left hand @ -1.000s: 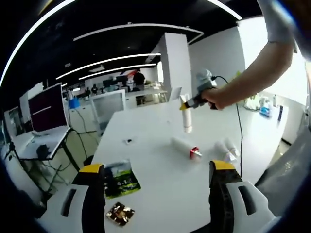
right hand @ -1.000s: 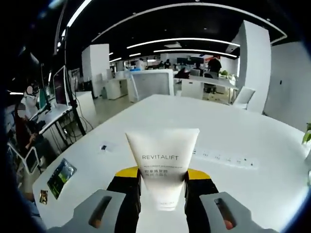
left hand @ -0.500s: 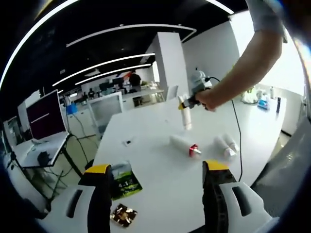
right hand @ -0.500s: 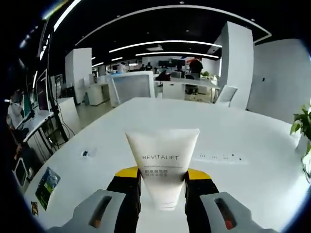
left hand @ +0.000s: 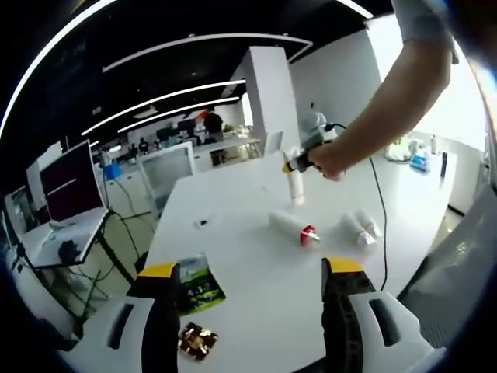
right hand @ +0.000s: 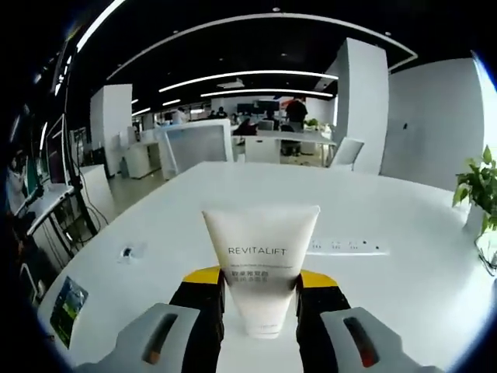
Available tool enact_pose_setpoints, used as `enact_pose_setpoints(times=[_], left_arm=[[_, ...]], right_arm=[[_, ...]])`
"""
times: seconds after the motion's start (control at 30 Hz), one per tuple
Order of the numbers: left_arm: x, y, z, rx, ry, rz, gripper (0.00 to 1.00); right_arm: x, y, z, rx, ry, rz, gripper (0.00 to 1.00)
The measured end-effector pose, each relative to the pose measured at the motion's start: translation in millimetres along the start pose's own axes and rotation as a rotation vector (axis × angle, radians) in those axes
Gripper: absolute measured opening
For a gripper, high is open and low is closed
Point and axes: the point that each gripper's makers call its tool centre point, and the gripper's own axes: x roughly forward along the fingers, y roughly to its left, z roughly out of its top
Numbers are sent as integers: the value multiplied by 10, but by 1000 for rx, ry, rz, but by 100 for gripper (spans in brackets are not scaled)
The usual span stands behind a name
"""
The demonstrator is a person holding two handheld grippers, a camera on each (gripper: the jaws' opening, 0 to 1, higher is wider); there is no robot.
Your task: Arrange the skincare products in the storage area until every visible bottle or jar stands upright without overlapping.
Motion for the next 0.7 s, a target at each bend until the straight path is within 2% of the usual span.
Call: enact_pose_setpoints(times=[0.33,0.43,0.7], left_arm=[[3,-8,-38,-3,19,-4,67],[5,-16,-50,2,26,-6,66],[4,-11,-68,5,36,-3,64]], right_arm=[[7,-10,5,14,19,10,31],[1,9,-17,-11,44,18,31],[-2,28,-53,6,66,33,39]])
